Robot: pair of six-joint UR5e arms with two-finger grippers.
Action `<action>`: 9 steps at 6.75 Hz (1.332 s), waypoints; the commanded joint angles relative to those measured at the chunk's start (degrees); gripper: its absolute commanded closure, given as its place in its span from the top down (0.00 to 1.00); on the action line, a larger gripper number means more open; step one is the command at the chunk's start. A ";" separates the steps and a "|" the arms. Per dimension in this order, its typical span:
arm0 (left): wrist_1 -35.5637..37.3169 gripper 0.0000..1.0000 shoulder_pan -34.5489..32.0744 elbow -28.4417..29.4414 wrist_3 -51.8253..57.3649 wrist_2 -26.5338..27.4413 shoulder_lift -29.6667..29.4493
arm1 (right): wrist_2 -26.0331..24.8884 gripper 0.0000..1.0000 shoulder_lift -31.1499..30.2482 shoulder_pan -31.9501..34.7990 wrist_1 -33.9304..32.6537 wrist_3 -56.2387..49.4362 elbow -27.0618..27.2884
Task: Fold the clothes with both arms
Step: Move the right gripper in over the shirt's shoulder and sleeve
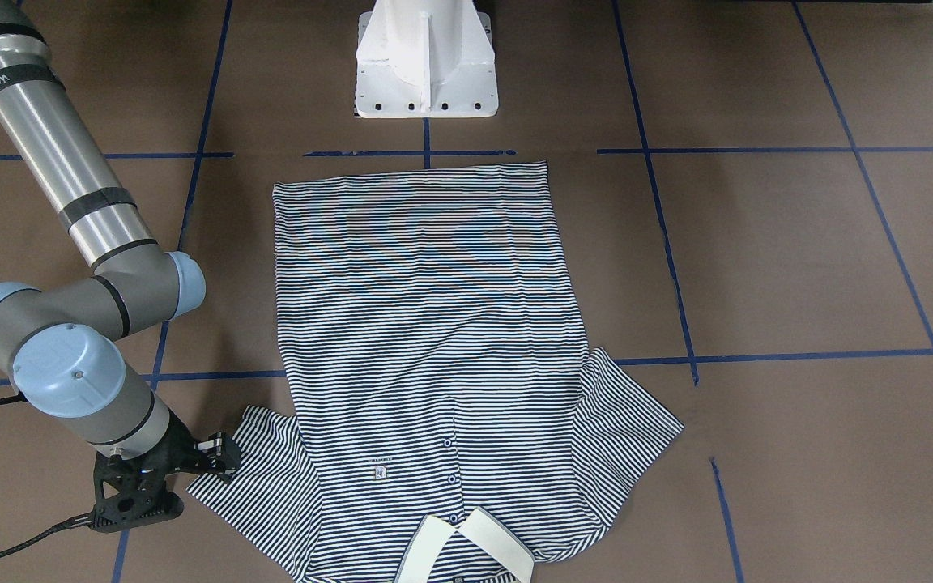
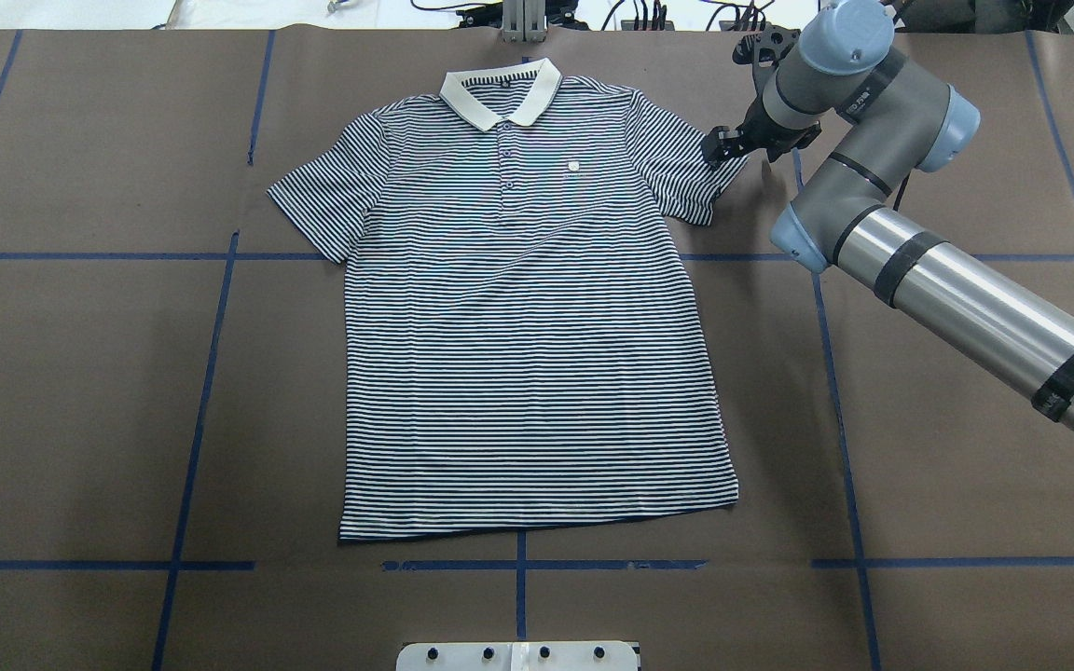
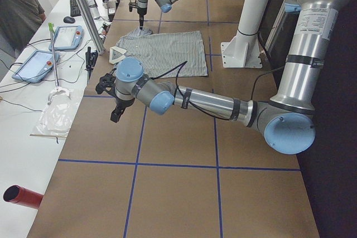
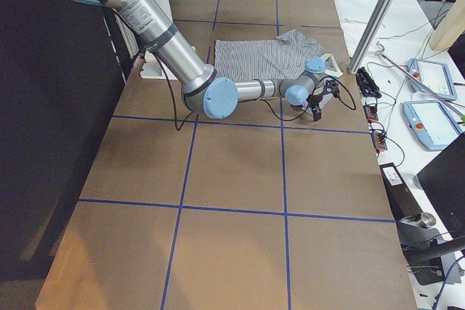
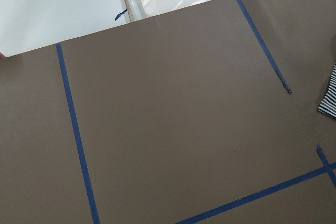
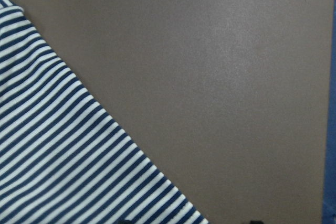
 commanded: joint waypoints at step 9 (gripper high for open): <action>-0.62 1.00 0.04 0.68 0.00 -0.01 0.01 | 8.72 0.00 2.49 -0.49 -5.67 0.26 11.02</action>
